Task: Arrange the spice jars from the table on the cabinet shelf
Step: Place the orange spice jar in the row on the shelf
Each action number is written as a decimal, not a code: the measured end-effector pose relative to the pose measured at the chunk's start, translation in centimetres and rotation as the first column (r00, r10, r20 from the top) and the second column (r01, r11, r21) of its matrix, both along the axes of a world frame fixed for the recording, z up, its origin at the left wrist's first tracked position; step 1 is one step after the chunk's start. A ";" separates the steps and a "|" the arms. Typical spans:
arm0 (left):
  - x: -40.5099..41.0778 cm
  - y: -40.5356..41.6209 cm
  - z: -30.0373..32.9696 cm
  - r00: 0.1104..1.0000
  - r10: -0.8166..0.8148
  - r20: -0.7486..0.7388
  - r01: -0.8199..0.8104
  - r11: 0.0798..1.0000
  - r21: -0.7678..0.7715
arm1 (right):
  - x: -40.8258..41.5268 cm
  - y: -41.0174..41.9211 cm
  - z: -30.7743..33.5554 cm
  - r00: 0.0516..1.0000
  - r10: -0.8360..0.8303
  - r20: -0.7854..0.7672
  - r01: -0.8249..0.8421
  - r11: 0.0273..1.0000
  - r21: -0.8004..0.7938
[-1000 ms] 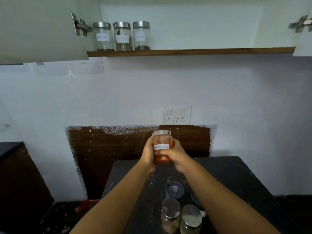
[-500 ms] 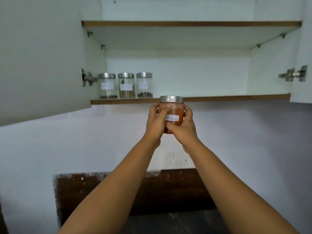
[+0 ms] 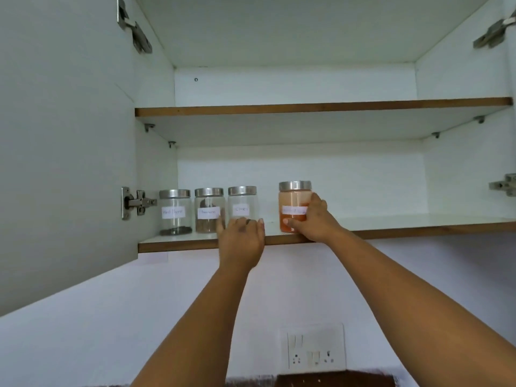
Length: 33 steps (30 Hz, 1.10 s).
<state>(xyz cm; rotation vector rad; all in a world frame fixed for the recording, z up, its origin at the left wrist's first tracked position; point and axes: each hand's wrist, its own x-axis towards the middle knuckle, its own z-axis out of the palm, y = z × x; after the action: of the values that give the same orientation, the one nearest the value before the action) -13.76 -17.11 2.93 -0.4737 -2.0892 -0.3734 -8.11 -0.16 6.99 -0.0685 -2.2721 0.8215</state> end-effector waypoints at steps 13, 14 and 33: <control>-2.3 0.2 -1.0 0.991 0.036 -0.132 -0.033 0.999 0.025 | -9.1 1.3 1.6 0.947 0.029 0.320 -0.043 0.998 0.036; -2.3 0.2 -1.1 0.991 0.037 -0.126 -0.035 0.999 0.022 | -9.0 1.3 1.5 0.942 0.027 0.336 -0.051 0.997 0.061; -2.3 0.3 -1.3 0.992 0.042 -0.122 -0.037 0.998 0.047 | -10.6 0.9 1.3 0.910 -0.034 0.414 -0.007 0.995 0.096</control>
<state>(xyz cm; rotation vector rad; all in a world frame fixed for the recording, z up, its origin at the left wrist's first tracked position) -16.01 -16.85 1.66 -0.4178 -1.9635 -0.3581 -18.73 0.71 8.29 -0.2355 -2.7047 0.7425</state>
